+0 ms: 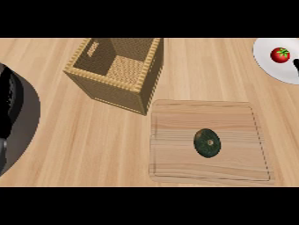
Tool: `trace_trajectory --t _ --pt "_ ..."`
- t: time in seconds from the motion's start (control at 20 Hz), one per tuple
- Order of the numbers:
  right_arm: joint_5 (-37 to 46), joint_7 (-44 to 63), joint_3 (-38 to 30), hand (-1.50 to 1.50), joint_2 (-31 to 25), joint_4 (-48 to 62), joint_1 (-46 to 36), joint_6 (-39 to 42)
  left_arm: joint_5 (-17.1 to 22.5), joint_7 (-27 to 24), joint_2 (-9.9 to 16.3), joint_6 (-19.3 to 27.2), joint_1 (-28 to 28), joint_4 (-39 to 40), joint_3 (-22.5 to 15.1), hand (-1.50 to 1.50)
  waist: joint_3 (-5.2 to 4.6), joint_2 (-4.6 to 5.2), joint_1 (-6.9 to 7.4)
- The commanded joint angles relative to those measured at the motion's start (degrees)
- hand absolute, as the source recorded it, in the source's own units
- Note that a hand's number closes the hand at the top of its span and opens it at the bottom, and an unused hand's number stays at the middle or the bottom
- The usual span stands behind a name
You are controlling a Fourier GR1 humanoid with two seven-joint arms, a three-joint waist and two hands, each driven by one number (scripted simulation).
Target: Pick the squash from the cutting board and place it in the basket
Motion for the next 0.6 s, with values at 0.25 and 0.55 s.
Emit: trace_trajectory --t 0.25,0.55 --pt "-0.84 1.30 4.85 1.50 4.16 8.53 1.47 4.28 -0.54 -11.66 -2.92 -15.33 -3.97 -9.24 -8.94 0.00 -1.24 -2.43 -0.67" --pt "24.27 -8.87 27.60 -1.50 20.39 6.67 2.33 -10.19 0.21 -13.34 -6.23 -17.89 -2.65 -6.85 -11.41 0.00 -1.32 -2.55 -0.03"
